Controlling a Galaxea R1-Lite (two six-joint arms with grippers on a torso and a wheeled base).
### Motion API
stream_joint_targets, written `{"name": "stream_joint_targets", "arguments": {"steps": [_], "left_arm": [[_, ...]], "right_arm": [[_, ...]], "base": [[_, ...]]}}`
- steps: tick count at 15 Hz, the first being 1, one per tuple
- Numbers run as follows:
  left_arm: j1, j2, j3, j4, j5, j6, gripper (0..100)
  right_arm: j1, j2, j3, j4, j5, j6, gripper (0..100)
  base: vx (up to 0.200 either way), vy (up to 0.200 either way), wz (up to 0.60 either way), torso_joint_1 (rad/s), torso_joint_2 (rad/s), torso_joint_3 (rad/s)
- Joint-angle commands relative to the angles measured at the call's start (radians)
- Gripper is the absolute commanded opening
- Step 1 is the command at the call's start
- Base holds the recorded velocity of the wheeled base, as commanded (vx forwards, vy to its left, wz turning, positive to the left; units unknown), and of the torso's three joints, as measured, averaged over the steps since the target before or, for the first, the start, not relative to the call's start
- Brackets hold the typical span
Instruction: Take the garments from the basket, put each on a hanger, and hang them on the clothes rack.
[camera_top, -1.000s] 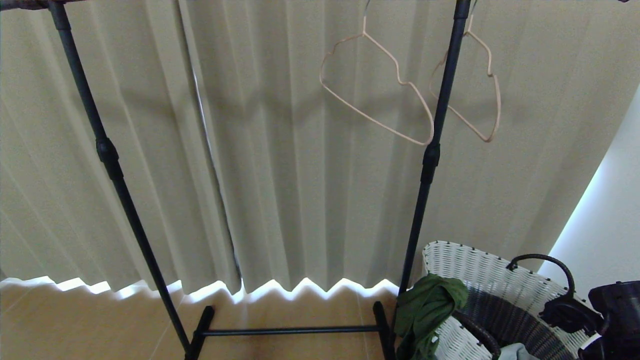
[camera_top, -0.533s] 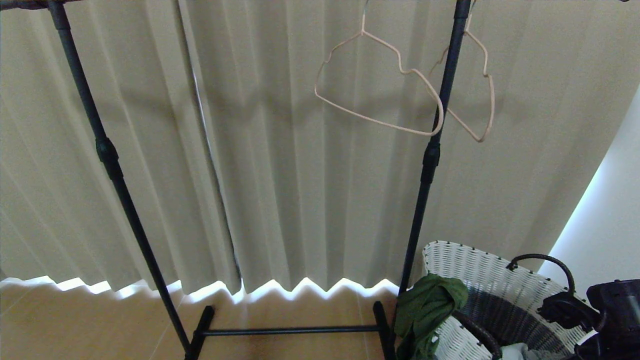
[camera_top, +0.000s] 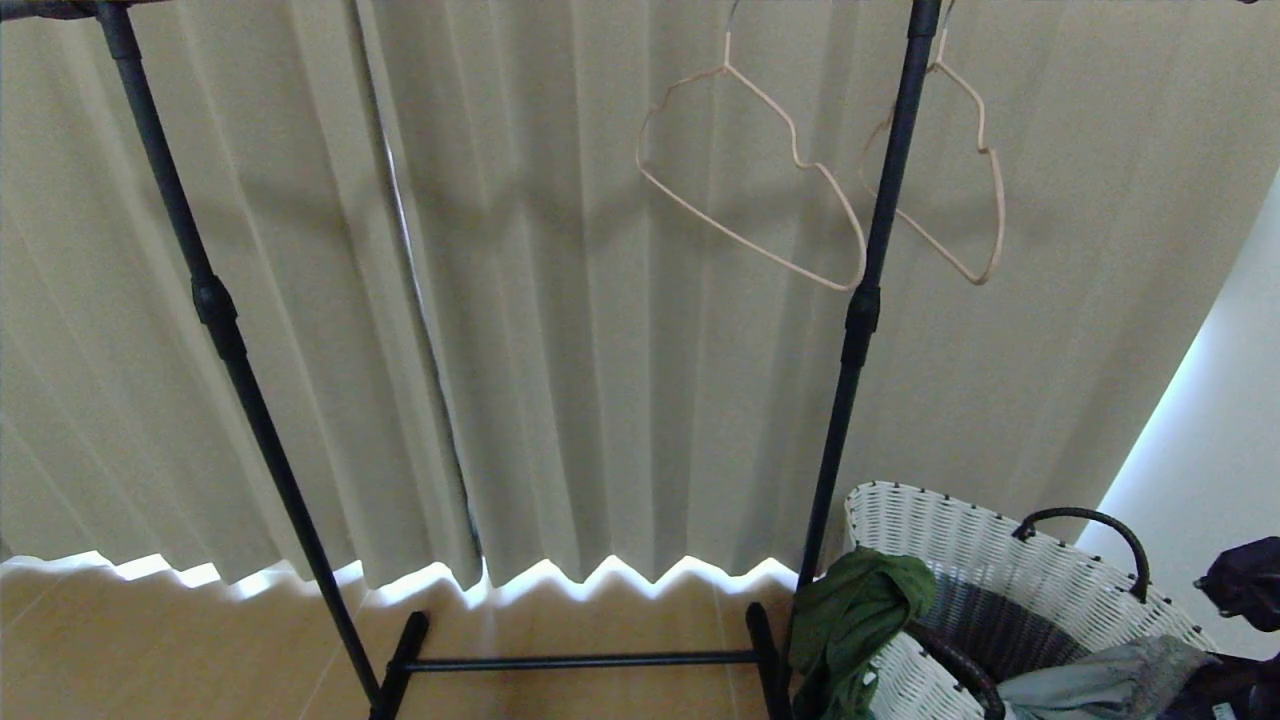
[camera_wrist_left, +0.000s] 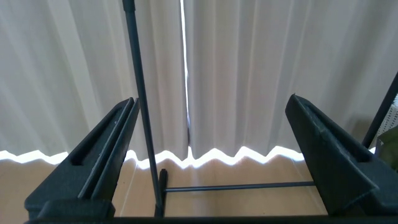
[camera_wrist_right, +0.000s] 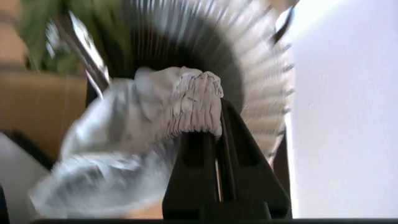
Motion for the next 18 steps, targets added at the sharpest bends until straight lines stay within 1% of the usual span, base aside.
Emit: {"name": "stream_joint_targets", "arguments": {"steps": [1,3,4,8,12,18], "left_arm": [[0.000,0.000,0.000,0.000,0.000,0.001,100],[0.000,0.000,0.000,0.000,0.000,0.001,100],[0.000,0.000,0.000,-0.001,0.002,-0.001,100],[0.000,0.000,0.000,0.000,0.002,-0.001,100],[0.000,0.000,0.000,0.000,0.002,-0.001,100],[0.000,0.000,0.000,-0.001,0.000,0.001,100]], "right_arm": [[0.000,-0.332,-0.117,0.144,0.020,0.001,0],[0.000,-0.425,-0.151,0.174,0.041,0.003,0],[0.000,-0.456,-0.148,0.174,0.043,0.003,0],[0.001,-0.494,-0.148,0.174,0.070,0.003,0],[0.004,-0.496,-0.145,0.174,0.076,0.003,0],[0.008,-0.499,-0.126,0.176,0.083,0.003,0]], "base": [[0.000,0.000,0.00,0.000,0.00,0.000],[0.000,0.000,0.00,0.000,0.00,0.000],[-0.200,0.000,0.00,-0.002,0.00,0.002],[-0.200,0.000,0.00,0.000,0.00,-0.001],[-0.200,0.000,0.00,-0.002,0.00,0.001],[0.000,0.000,0.00,0.000,0.00,0.000]]}}
